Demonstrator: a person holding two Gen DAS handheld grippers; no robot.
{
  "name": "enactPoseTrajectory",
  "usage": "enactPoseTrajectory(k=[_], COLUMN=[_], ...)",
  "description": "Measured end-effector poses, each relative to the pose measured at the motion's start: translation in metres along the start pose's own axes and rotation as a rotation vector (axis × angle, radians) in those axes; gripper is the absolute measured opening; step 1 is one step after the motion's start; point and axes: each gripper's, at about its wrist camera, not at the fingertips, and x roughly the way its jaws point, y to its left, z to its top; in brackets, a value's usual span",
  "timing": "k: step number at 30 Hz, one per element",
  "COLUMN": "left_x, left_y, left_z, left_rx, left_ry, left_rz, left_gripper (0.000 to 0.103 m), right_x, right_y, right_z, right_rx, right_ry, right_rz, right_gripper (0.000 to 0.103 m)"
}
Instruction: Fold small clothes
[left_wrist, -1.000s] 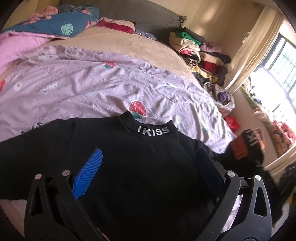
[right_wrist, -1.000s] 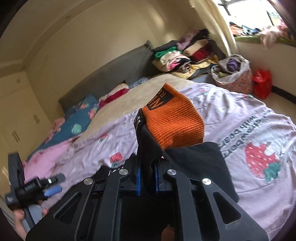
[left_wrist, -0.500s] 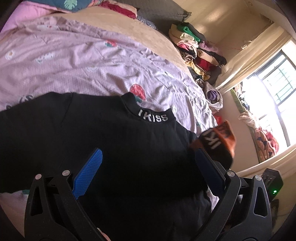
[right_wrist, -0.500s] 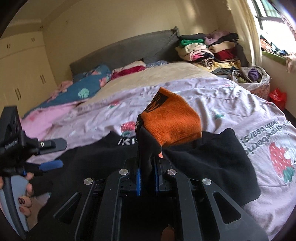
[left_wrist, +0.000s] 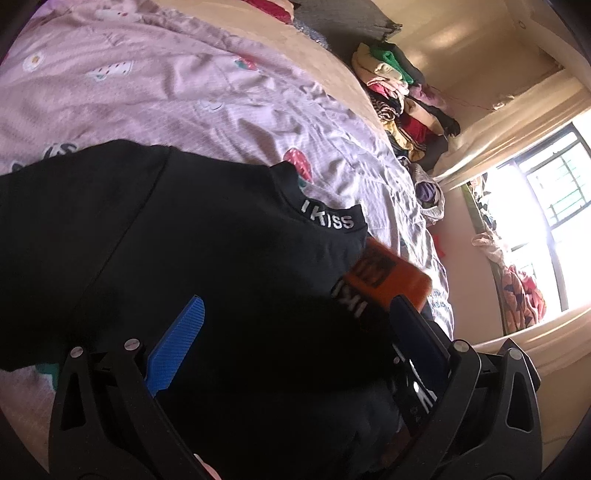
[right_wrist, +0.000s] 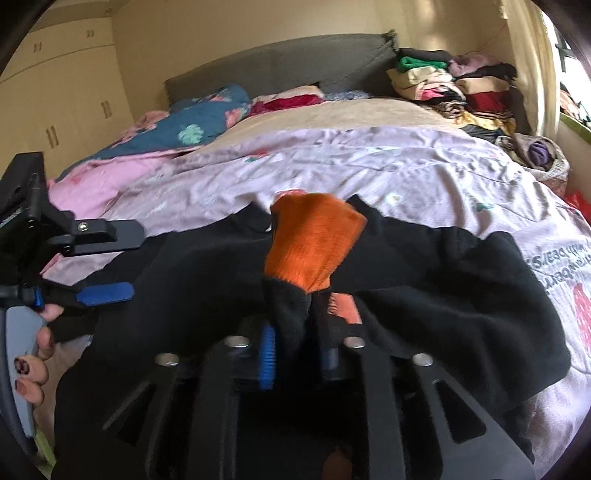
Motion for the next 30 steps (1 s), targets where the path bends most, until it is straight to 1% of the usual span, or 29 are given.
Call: enactPoseTrajectory(k=[1,3,5,7,10,13,14,15,16,17,18,20,23,24,25,26,27,28,30], left_x=[-0.001,-0.002,-0.002,-0.001,0.004,0.014,0.018,0.021,0.026,0.029,0.031,0.040,0.050,0.053,0.056,0.059,0.061,0.061,0.056], left_y=[0.001,0.003,0.005,0.005,0.002,-0.001,-0.003,-0.004,-0.007,-0.009,-0.010,-0.014,-0.020,-0.023,-0.027,-0.030,-0.035,-0.038,-0.047], left_z=[-0.001,-0.003,-0.004,-0.007,-0.012,-0.018,-0.020,-0.022,-0.025,-0.027,-0.029,-0.033,-0.038,-0.039,-0.041,-0.042,-0.043,-0.042,-0.042], left_rx=[-0.005,-0.013,-0.014,-0.017,-0.011,-0.006,-0.002,0.001,0.005,0.007,0.007,0.017,0.029,0.035,0.050,0.062,0.079,0.086,0.113], left_ry=[0.002,0.005,0.007,0.013,0.030,0.060,0.071,0.078,0.088,0.095,0.100,0.114,0.124,0.122,0.117,0.115,0.116,0.116,0.097], left_rz=[0.000,0.005,0.015,0.022,0.032,0.038,0.048,0.055,0.056,0.054,0.053,0.052,0.066,0.073,0.084,0.096,0.102,0.091,0.076], left_gripper=[0.094,0.094,0.094,0.094,0.094,0.093,0.091,0.084,0.080,0.071,0.064,0.061,0.060,0.052,0.046,0.033,0.016,0.008,0.006], right_x=[-0.001,-0.005,-0.011,-0.018,-0.028,-0.035,-0.037,-0.039,-0.040,-0.043,-0.044,-0.047,-0.054,-0.057,-0.058,-0.061,-0.065,-0.069,-0.078], right_y=[0.001,0.003,0.005,0.002,-0.010,-0.029,-0.034,-0.040,-0.046,-0.051,-0.055,-0.064,-0.079,-0.085,-0.089,-0.094,-0.100,-0.106,-0.120], right_z=[0.000,0.001,0.003,0.007,0.014,0.018,0.019,0.020,0.020,0.021,0.022,0.023,0.024,0.025,0.025,0.026,0.027,0.027,0.028], right_rx=[0.002,0.002,-0.005,0.009,0.045,0.089,0.101,0.116,0.125,0.130,0.135,0.152,0.189,0.202,0.208,0.213,0.221,0.225,0.243], right_ry=[0.002,0.009,0.011,0.004,-0.012,-0.022,-0.023,-0.023,-0.024,-0.027,-0.030,-0.037,-0.050,-0.057,-0.061,-0.066,-0.071,-0.080,-0.101], right_rz=[0.026,0.079,0.121,0.170,0.174,0.137,0.127,0.108,0.090,0.068,0.053,0.030,0.020,0.013,0.009,0.000,-0.020,-0.037,-0.080], right_gripper=[0.033,0.041,0.045,0.046,0.046,0.046,0.046,0.046,0.046,0.046,0.046,0.046,0.046,0.046,0.046,0.046,0.046,0.046,0.046])
